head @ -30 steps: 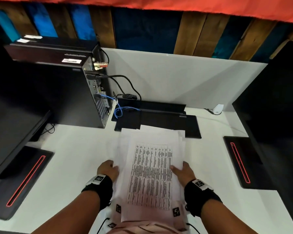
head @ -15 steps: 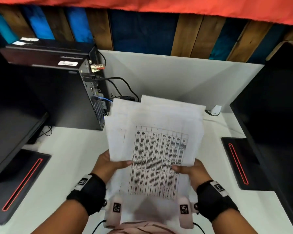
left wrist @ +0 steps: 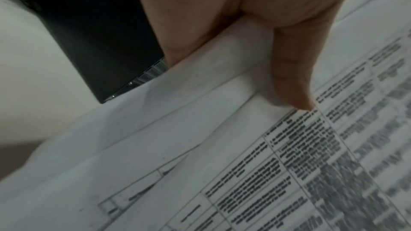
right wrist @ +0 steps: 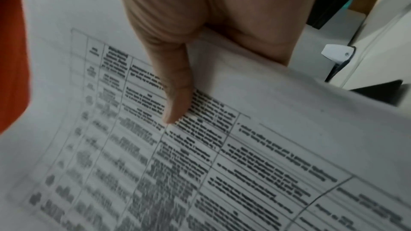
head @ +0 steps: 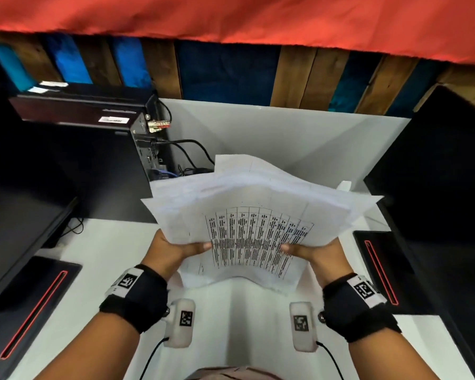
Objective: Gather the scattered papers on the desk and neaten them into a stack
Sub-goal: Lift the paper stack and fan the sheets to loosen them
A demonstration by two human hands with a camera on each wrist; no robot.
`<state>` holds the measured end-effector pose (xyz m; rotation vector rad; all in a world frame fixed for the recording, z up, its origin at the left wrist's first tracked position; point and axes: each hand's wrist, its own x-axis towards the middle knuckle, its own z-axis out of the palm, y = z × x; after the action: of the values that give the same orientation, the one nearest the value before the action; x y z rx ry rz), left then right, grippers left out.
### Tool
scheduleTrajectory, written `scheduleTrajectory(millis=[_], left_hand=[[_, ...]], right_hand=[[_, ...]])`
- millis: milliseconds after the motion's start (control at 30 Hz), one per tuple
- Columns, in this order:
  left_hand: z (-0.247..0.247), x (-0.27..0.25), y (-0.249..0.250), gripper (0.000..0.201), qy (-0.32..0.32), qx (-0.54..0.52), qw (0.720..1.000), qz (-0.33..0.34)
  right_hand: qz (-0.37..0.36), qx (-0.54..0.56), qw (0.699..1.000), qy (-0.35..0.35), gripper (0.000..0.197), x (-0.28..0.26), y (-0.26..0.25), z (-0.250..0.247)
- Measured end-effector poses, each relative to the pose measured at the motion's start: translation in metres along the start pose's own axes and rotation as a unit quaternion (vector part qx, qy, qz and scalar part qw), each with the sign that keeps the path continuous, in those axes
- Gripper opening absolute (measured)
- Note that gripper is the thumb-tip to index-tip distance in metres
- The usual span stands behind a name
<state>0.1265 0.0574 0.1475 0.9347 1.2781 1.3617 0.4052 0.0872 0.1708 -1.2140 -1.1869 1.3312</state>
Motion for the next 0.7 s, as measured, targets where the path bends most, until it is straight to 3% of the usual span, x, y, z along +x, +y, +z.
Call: scheduleTrajectory(millis=[200,333,433,533,600,700], left_hand=[[-0.004,0.001,0.000,0.048,-0.021,0.010,1.000,-0.010],[-0.004,0.001,-0.001,0.046,-0.030,0.020,0.999,-0.014],[-0.004,0.005,-0.004,0.046,-0.023,0.022,0.999,-0.020],[-0.004,0.005,-0.005,0.046,-0.025,0.024,0.999,-0.021],[-0.006,0.004,-0.004,0.045,-0.033,0.031,0.999,-0.023],[-0.009,0.003,-0.005,0.047,-0.045,0.032,0.998,-0.033]], right_hand=[[-0.040,0.000,0.999,0.014,0.055,-0.005,-0.009,-0.003],[-0.140,0.009,0.984,0.106,0.111,-0.004,-0.020,-0.003],[-0.215,-0.073,0.967,0.119,0.126,-0.011,-0.028,0.004],[-0.326,-0.218,0.907,0.151,0.118,-0.014,-0.030,0.007],[-0.360,-0.297,0.870,0.158,0.101,-0.013,-0.033,0.009],[-0.320,-0.327,0.875,0.162,0.081,-0.013,-0.036,0.011]])
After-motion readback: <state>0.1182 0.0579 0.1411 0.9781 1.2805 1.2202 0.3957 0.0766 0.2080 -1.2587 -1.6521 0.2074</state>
